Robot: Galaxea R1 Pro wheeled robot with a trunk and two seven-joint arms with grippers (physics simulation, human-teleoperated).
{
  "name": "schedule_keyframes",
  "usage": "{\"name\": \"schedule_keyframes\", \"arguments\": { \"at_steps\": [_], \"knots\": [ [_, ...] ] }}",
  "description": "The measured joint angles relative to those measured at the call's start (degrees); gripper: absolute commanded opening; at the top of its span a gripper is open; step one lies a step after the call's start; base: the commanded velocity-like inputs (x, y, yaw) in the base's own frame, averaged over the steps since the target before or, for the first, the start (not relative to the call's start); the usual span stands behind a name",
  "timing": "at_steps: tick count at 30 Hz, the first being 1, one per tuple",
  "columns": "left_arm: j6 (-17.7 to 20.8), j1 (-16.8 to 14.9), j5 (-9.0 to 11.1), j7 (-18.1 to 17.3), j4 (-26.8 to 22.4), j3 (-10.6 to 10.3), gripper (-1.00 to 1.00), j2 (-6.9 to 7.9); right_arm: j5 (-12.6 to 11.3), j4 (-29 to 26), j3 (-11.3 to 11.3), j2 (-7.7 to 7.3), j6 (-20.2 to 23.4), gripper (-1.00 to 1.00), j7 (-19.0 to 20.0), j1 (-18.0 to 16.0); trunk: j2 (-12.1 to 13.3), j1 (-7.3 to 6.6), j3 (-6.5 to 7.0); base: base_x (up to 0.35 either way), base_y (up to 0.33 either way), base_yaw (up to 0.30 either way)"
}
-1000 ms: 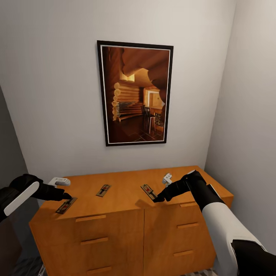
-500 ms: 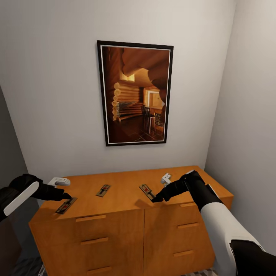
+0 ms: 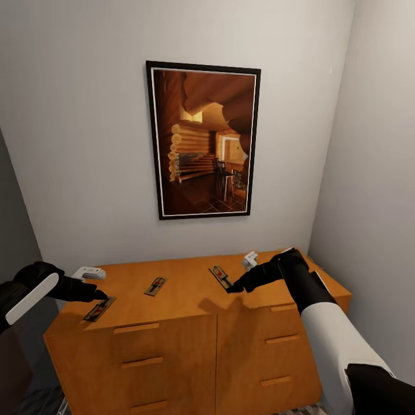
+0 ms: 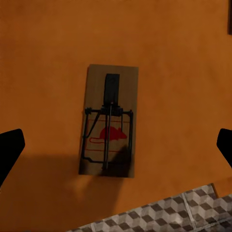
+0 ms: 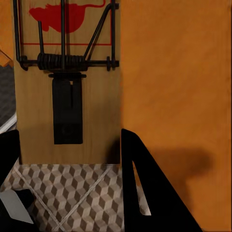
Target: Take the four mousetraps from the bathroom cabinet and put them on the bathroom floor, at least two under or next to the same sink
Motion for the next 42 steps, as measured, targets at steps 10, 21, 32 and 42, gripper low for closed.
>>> {"name": "schedule_keyframes", "arguments": {
  "at_steps": [10,21,32,42],
  "knots": [
    [0.0,0.0,0.0,0.0,0.0,0.0,1.00,0.00,-0.1,-2.0,0.0,0.02,1.6,-1.00,0.1,0.0,0.0,0.00,0.00,0.000,0.000,0.000],
    [0.0,0.0,0.0,0.0,0.0,0.0,1.00,0.07,-0.1,-2.7,-0.1,0.03,1.9,-1.00,0.2,0.0,0.0,0.00,0.00,0.000,0.000,0.000],
    [0.0,0.0,0.0,0.0,0.0,0.0,1.00,0.08,-0.1,-2.9,0.0,0.03,2.1,-1.00,0.2,0.0,0.0,0.00,0.00,0.000,0.000,0.000],
    [0.1,0.0,0.0,0.0,0.0,-0.1,1.00,0.08,-0.1,-2.9,0.0,0.03,2.2,-1.00,0.1,0.0,-2.8,1.53,-1.26,0.000,0.000,0.000]
  ]
}}
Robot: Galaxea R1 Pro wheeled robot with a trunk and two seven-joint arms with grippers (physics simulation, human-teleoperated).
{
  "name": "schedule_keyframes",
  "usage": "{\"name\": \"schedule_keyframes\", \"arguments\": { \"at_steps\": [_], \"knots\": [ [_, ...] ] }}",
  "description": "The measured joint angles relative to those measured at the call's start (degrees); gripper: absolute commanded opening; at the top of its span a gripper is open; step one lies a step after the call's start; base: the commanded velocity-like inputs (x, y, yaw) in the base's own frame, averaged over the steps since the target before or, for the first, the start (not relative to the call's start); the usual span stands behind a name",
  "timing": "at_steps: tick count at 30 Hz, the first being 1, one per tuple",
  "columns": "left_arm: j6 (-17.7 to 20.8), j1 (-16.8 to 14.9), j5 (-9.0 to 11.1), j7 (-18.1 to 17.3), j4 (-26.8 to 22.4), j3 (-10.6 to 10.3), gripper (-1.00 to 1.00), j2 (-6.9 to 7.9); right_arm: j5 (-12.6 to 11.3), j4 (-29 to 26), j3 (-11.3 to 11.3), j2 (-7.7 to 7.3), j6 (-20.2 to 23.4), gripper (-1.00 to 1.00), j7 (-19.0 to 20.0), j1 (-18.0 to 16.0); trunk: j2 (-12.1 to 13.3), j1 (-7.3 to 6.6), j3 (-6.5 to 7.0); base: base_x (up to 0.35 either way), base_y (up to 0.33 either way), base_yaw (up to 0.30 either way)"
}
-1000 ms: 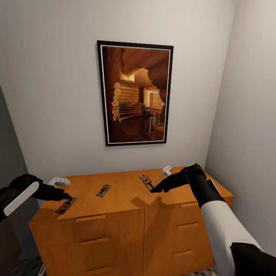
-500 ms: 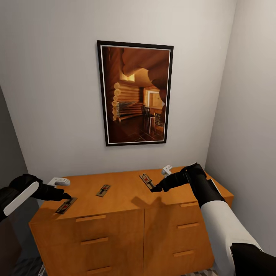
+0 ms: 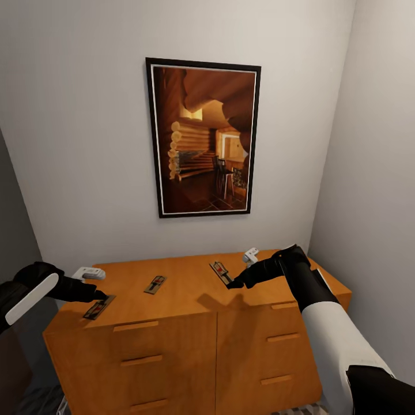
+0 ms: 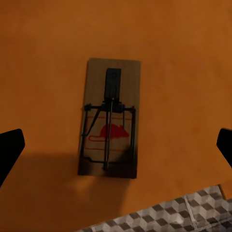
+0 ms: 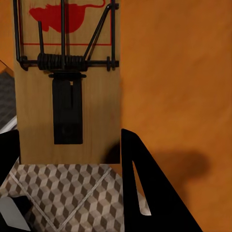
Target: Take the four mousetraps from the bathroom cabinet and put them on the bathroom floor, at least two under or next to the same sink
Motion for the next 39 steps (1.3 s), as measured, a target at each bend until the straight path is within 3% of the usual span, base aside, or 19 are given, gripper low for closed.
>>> {"name": "schedule_keyframes", "arguments": {
  "at_steps": [2,39],
  "knots": [
    [0.0,0.0,0.0,0.0,0.0,0.0,1.00,0.00,0.0,0.0,0.0,0.00,0.0,-1.00,0.0,0.0,-0.8,0.44,-0.36,0.000,0.000,0.000],
    [-0.1,0.0,-0.2,0.5,0.8,0.0,1.00,0.39,0.0,0.0,0.0,0.00,0.1,-1.00,0.0,0.0,-0.8,0.45,-0.36,0.000,0.000,0.000]
  ]
}}
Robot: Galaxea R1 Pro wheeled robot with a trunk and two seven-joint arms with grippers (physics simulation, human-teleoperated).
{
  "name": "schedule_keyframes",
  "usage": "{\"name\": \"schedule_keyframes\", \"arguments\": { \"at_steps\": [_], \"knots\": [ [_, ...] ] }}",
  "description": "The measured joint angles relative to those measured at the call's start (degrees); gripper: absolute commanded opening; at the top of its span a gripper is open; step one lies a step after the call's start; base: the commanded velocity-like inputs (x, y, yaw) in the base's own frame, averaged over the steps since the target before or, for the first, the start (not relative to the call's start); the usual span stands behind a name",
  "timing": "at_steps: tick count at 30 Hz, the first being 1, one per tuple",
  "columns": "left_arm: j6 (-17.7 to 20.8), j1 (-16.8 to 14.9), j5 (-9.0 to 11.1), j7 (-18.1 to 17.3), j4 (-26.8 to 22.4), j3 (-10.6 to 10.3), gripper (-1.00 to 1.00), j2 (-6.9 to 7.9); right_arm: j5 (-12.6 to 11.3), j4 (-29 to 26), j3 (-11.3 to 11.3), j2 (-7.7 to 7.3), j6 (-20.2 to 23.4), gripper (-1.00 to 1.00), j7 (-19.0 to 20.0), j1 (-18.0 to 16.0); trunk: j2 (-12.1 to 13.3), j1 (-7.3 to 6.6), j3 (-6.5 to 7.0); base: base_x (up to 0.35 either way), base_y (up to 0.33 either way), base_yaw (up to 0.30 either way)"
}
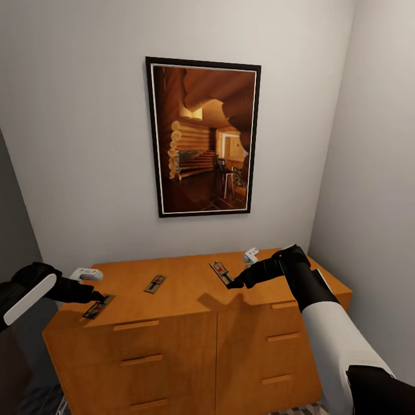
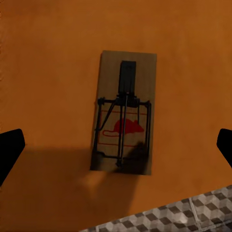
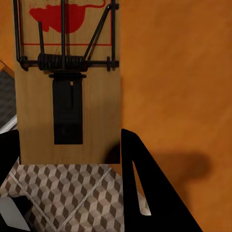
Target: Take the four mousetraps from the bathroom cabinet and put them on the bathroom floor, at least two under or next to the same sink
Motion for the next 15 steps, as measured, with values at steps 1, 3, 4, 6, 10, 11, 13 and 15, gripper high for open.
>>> {"name": "schedule_keyframes", "arguments": {
  "at_steps": [1,3,4,6,10,11,13,15],
  "knots": [
    [0.0,0.0,0.0,0.0,0.0,0.0,1.00,0.01,0.0,0.0,0.0,0.00,0.0,-1.00,0.0,0.0,0.0,0.00,0.00,0.000,0.000,0.000],
    [0.0,0.0,0.0,0.1,0.0,0.0,1.00,0.02,0.0,0.0,0.0,0.00,0.0,-1.00,0.0,0.0,0.0,0.00,0.00,0.000,0.000,0.000],
    [0.0,0.0,0.0,0.1,0.0,0.0,1.00,0.02,0.0,0.0,0.0,0.00,0.0,-1.00,0.0,0.0,0.0,0.00,0.00,0.000,0.000,0.000],
    [0.0,0.0,0.0,0.2,0.0,0.0,1.00,0.03,0.0,0.0,0.0,0.00,0.0,-1.00,0.0,0.0,0.0,0.00,0.00,0.000,0.000,0.000],
    [0.0,0.0,0.0,0.2,0.0,0.0,1.00,0.04,0.0,0.0,0.0,0.00,0.0,-1.00,0.0,0.0,0.0,0.00,0.00,0.000,0.000,0.000],
    [0.0,0.0,0.0,0.2,0.0,0.0,1.00,0.04,0.0,0.0,0.0,0.00,0.0,-1.00,0.0,0.0,0.0,0.00,0.00,0.000,0.000,0.000],
    [0.0,0.0,0.0,0.2,0.0,0.0,1.00,0.04,0.0,0.0,0.0,0.00,0.0,-1.00,0.0,0.0,0.0,0.00,0.00,0.000,0.000,0.000],
    [0.0,0.0,0.0,0.2,0.0,0.0,1.00,0.04,0.0,0.0,0.0,0.00,0.0,-1.00,0.0,0.0,0.0,0.00,0.00,0.000,0.000,0.000]
  ]
}}
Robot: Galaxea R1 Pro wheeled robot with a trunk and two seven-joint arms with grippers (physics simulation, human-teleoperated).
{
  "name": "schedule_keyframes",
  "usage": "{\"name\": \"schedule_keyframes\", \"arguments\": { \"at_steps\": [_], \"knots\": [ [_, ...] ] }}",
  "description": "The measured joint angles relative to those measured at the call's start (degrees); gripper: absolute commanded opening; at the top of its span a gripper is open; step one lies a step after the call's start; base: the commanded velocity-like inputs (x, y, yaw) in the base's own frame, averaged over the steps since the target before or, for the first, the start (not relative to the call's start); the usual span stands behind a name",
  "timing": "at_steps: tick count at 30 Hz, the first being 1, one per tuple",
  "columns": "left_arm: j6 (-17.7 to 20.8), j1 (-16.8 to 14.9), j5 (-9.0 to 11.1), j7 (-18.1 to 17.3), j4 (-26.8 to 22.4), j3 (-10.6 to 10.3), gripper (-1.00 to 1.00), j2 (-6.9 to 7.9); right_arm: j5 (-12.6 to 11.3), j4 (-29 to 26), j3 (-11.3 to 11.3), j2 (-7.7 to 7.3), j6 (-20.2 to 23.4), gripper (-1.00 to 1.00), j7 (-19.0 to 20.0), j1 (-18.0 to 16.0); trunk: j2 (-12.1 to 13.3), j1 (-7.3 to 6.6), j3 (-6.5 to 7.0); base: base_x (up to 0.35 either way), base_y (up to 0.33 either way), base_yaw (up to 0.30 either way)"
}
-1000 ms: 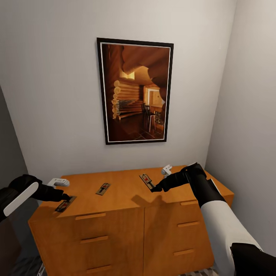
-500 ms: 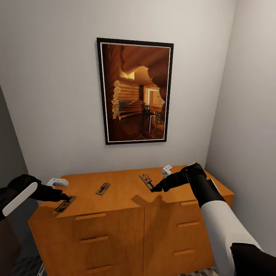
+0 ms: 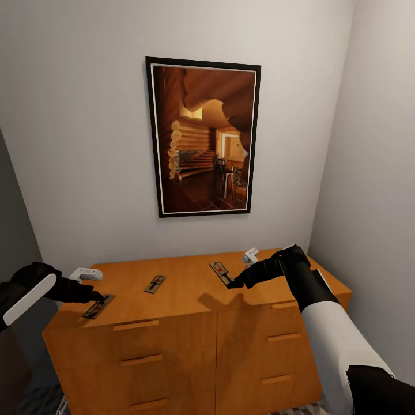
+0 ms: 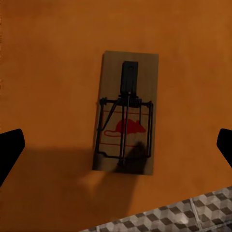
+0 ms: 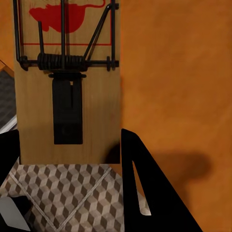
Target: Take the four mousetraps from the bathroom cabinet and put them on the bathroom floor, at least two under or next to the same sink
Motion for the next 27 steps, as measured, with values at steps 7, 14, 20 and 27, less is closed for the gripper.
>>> {"name": "schedule_keyframes", "arguments": {
  "at_steps": [7,14,20,27],
  "knots": [
    [0.0,0.0,0.0,0.0,0.0,0.0,1.00,0.00,0.0,0.0,0.0,0.00,0.0,-1.00,0.0,0.0,-1.2,0.65,-0.53,0.000,0.000,0.000],
    [0.0,0.0,0.0,0.0,0.0,0.0,1.00,-0.01,0.0,0.0,0.0,0.00,0.0,-1.00,0.0,0.0,-4.0,2.19,-1.79,0.000,0.000,0.000],
    [0.0,0.0,0.0,0.0,0.0,0.0,1.00,-0.01,0.0,0.0,0.0,0.00,0.0,-1.00,0.0,0.0,-6.4,3.51,-2.87,0.000,0.000,0.000],
    [0.0,0.0,0.0,0.0,0.0,0.0,1.00,-0.04,0.0,0.0,0.0,0.00,0.0,-1.00,0.0,0.0,-9.2,5.05,-4.13,0.000,0.000,0.000]
  ]
}}
